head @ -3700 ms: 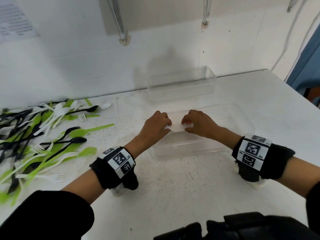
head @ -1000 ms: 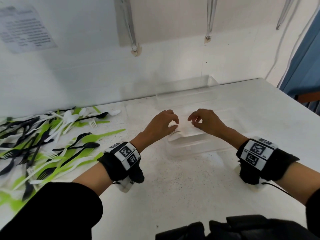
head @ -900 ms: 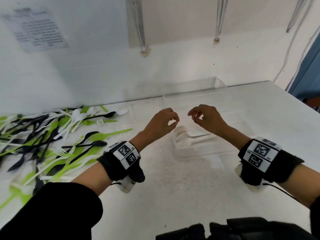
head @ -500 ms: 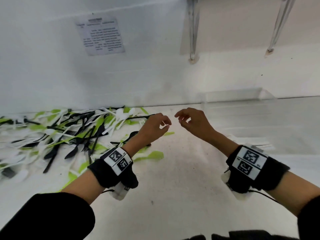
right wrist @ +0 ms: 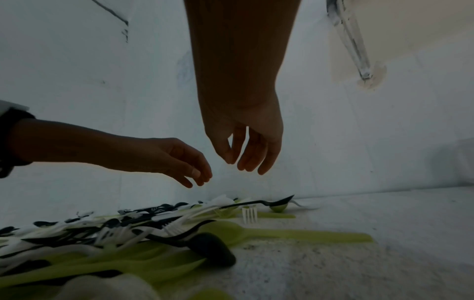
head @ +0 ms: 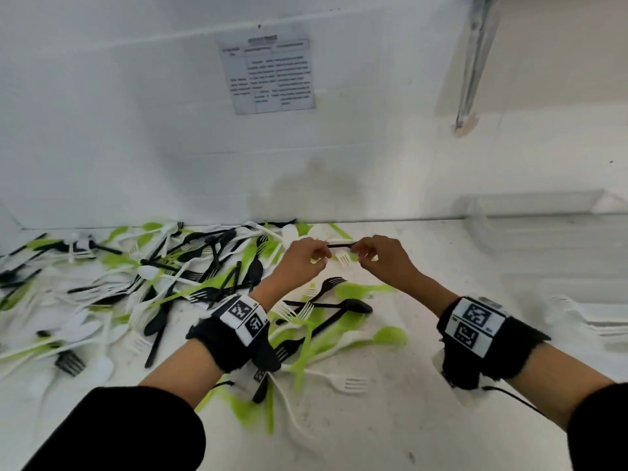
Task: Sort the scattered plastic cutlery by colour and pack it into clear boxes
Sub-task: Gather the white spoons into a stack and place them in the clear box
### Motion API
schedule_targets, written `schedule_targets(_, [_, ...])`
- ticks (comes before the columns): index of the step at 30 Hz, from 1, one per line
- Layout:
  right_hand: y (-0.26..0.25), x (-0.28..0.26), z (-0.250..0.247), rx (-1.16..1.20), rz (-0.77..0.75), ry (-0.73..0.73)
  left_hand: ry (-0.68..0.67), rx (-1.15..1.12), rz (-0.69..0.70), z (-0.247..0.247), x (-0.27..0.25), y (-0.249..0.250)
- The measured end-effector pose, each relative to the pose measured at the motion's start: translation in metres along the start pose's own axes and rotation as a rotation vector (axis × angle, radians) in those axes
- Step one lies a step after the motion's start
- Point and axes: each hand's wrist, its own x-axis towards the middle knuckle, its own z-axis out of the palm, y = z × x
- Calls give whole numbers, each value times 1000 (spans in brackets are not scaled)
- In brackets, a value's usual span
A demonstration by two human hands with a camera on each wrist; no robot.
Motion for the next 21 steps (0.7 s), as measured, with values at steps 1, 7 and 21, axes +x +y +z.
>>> schedule_targets(1, [2, 6, 1, -14, 11, -15, -11, 10, -8, 0, 5, -8])
schedule_targets(7, [37, 48, 0, -183, 134, -130, -26, 125, -76, 0, 43, -47])
schedule_targets(21, [91, 68, 4, -421, 223, -188, -188, 398, -249, 16, 79, -76])
